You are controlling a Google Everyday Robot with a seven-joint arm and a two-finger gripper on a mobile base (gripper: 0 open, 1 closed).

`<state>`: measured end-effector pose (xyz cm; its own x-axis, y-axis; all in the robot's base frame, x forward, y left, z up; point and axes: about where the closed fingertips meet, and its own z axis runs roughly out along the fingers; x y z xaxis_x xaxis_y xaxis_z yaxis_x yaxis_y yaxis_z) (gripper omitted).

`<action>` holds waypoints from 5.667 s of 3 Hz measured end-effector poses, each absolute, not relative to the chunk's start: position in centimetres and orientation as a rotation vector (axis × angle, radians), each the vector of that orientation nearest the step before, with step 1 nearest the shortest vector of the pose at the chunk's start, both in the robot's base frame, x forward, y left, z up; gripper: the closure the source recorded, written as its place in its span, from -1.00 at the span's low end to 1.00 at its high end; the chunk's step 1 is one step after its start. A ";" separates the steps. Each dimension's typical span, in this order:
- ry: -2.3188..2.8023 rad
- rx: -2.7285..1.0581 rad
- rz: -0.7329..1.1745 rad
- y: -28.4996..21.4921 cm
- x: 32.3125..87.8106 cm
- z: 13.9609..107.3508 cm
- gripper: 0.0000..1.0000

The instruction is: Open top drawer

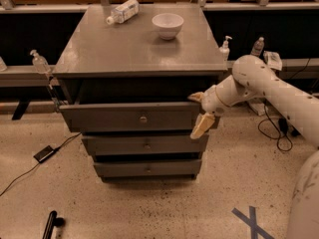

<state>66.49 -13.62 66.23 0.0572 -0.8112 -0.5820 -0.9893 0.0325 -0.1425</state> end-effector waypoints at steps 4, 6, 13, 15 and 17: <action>1.803 -1.846 0.544 -13.7 65.1 67.4 -0.12; 1.774 -1.854 0.661 -14.5 59.6 72.2 -1.00; 1.749 -1.869 0.619 -9.8 68.0 64.7 1.00; 1.839 -1.817 0.620 -12.4 64.7 65.6 1.00; 1.911 -1.770 0.601 -15.8 59.5 68.0 1.00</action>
Offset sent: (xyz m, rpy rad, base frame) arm -0.0421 -0.0088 0.0178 0.0574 0.1562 0.0973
